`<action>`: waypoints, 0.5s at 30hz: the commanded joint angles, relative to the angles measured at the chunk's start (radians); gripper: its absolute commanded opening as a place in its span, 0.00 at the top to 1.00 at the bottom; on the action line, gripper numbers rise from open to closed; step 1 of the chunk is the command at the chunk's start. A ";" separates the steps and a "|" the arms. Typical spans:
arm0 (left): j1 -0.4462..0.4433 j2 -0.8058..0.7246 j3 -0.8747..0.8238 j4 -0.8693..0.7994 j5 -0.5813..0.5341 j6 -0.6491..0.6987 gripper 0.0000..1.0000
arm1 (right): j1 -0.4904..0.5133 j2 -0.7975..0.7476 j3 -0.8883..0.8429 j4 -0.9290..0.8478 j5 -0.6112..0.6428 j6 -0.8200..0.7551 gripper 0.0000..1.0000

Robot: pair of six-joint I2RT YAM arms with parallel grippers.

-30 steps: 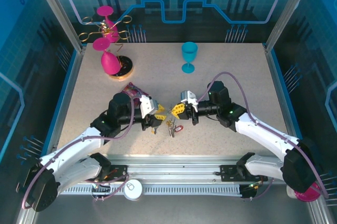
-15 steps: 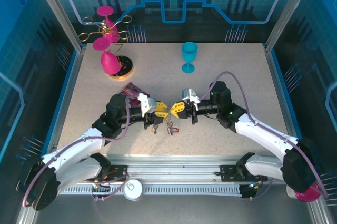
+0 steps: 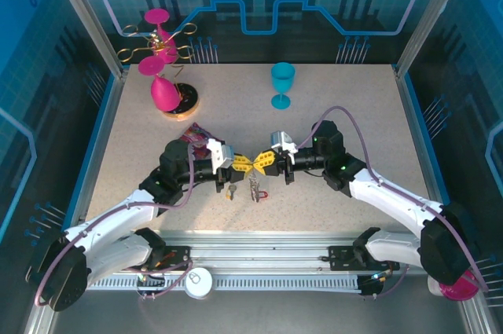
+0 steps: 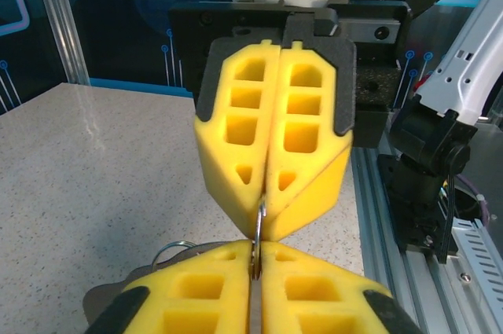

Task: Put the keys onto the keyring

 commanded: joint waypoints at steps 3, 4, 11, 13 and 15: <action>-0.005 -0.014 -0.006 0.046 -0.037 0.061 1.00 | 0.014 -0.002 -0.009 -0.020 0.036 -0.032 1.00; -0.006 -0.020 -0.010 0.041 -0.058 0.082 1.00 | 0.013 -0.009 -0.011 -0.024 0.063 -0.035 0.92; -0.034 -0.039 0.067 -0.224 -0.179 0.410 1.00 | 0.008 -0.117 0.037 -0.367 0.314 -0.254 0.69; -0.050 -0.032 0.090 -0.294 -0.213 0.512 1.00 | 0.019 -0.139 0.058 -0.446 0.362 -0.318 0.70; -0.069 -0.025 0.106 -0.353 -0.240 0.629 1.00 | 0.035 -0.154 0.082 -0.506 0.384 -0.370 0.71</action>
